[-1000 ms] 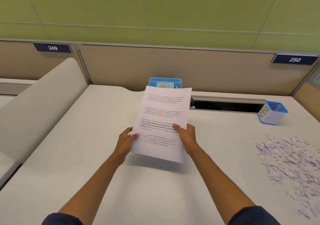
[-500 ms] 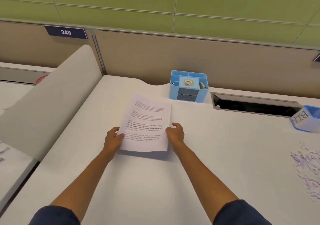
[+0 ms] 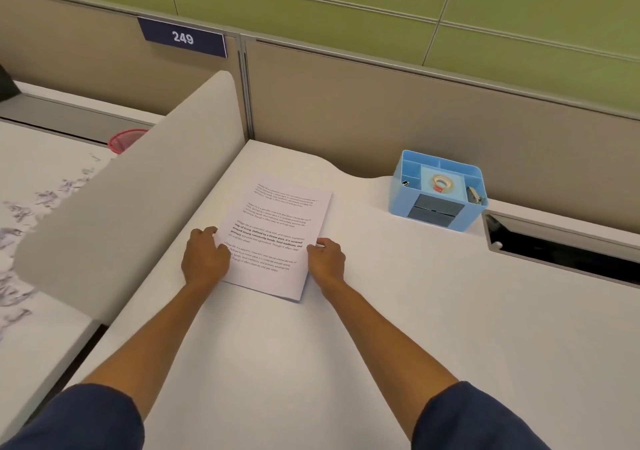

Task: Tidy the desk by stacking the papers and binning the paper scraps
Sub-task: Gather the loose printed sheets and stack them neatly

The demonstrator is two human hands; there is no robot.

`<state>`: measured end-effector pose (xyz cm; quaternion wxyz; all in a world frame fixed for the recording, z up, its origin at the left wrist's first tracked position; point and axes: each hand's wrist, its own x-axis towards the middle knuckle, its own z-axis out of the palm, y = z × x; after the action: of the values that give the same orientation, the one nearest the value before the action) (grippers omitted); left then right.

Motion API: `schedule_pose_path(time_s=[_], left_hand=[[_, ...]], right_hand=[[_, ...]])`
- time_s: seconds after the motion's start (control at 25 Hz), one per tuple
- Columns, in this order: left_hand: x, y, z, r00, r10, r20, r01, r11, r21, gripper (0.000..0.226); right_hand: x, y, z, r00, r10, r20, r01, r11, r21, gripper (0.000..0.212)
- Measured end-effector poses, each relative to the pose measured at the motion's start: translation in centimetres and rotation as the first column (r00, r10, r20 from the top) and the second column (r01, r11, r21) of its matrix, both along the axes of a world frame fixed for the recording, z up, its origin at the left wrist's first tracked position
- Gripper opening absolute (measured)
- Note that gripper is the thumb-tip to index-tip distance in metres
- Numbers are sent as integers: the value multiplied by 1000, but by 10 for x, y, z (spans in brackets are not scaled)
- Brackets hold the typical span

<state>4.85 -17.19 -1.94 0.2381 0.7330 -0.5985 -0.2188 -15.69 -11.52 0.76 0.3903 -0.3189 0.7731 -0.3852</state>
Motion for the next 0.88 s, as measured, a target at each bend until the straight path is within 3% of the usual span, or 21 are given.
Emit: schedule_pose_path(time_s=[0.08, 0.24, 0.52, 0.68, 0.8, 0.88], left_hand=[[13, -14, -1, 999, 15, 46, -15, 1000, -10, 48], [29, -31, -5, 991, 30, 134, -28, 999, -17, 44], [34, -45, -9, 987, 23, 159, -23, 1000, -5, 31], [36, -48, -8, 983, 3, 184, -5, 1000, 12, 25], [33, -40, -3, 977, 40, 211, -46, 999, 24, 32], [29, -24, -1, 971, 53, 233, -51, 999, -14, 42]], right_hand=[[9, -13, -1, 998, 56, -39, -57, 998, -5, 15], [20, -30, 0, 985, 141, -99, -139, 990, 32, 33], [21, -49, -4, 970, 206, -125, -199, 978, 66, 32], [20, -54, -8, 971, 210, -119, -200, 976, 89, 27], [17, -48, -5, 958, 259, -120, -252, 965, 71, 7], [12, -38, -10, 946, 291, -143, -285, 957, 60, 36]])
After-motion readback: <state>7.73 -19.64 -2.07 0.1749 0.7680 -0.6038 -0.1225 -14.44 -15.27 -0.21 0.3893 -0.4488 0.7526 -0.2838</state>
